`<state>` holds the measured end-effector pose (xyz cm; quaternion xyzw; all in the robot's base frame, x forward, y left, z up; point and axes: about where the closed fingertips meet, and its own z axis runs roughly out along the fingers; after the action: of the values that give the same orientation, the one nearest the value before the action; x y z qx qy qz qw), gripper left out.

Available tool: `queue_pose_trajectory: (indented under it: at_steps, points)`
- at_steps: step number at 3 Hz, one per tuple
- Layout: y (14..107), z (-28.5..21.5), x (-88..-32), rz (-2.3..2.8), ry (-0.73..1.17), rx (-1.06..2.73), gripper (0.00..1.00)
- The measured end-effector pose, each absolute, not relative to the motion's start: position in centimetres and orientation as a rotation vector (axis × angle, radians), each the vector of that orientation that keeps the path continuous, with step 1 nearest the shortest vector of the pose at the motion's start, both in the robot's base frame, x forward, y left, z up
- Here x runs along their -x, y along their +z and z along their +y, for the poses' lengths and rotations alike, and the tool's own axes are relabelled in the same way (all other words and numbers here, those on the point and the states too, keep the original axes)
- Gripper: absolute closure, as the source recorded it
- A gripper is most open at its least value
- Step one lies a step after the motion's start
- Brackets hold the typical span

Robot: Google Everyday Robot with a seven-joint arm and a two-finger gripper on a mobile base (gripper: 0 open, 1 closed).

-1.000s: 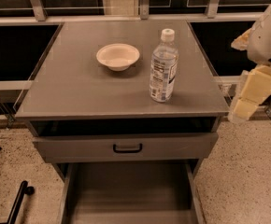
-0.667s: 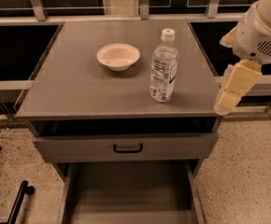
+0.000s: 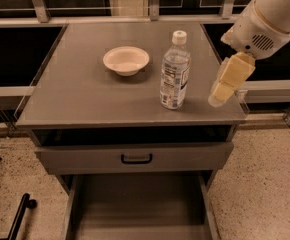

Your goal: Place blue plastic bottle into middle drawer

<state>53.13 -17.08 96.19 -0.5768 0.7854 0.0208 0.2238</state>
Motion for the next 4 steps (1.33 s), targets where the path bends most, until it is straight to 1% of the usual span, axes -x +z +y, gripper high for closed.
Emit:
queue_pose_trajectory:
  at_steps: [2,4]
  points:
    - [95.6,-15.3,-56.0,2.162,0.202,1.447,0.00]
    - [94.4,-13.8,-56.8,2.165,0.244,1.431,0.00]
